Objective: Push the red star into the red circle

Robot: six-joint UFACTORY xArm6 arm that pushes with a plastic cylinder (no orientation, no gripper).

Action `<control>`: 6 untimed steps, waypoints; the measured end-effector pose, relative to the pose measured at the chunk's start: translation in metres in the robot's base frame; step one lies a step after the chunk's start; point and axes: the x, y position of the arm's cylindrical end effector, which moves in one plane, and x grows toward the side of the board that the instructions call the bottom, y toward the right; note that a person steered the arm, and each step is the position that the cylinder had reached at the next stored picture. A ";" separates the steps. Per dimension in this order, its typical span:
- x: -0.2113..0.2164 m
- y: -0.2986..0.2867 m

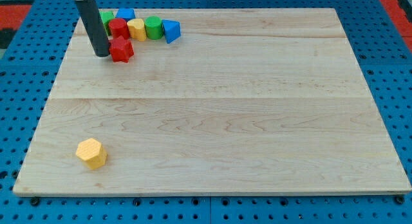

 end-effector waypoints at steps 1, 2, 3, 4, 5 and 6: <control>0.030 0.004; 0.024 0.027; -0.010 0.012; -0.028 0.001; -0.022 0.021; 0.047 0.077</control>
